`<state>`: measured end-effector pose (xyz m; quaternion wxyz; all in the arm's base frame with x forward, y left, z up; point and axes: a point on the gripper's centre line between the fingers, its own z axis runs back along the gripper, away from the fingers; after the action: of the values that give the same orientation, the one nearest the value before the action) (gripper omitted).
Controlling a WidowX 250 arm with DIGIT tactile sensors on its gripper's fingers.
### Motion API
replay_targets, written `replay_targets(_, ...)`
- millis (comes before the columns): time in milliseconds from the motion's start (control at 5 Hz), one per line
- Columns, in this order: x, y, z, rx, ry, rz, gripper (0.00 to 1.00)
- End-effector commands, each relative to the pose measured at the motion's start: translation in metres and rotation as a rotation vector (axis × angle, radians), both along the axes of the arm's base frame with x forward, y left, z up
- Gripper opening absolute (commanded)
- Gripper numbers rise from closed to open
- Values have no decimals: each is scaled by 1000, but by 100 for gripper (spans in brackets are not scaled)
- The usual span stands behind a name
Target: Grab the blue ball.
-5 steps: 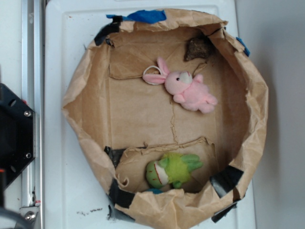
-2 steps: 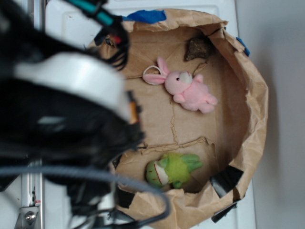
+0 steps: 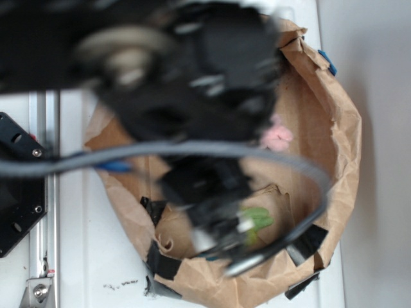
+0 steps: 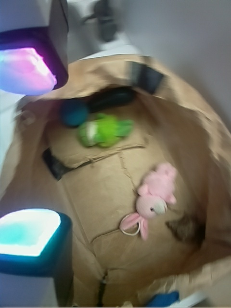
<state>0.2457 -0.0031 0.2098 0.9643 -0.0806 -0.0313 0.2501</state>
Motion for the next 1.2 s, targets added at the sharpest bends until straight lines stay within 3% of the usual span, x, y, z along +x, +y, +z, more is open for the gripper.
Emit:
replay_targets(0, 2, 9, 14, 2, -48, 34, 100)
replay_targets(200, 2, 9, 14, 2, -48, 34, 100)
replay_targets(600, 4, -7, -1, -21, 36, 280, 100)
replay_targets(800, 4, -6, -14, 9, 19, 447, 100)
replay_targets(1000, 1, -1, -40, -10, 11, 485, 100)
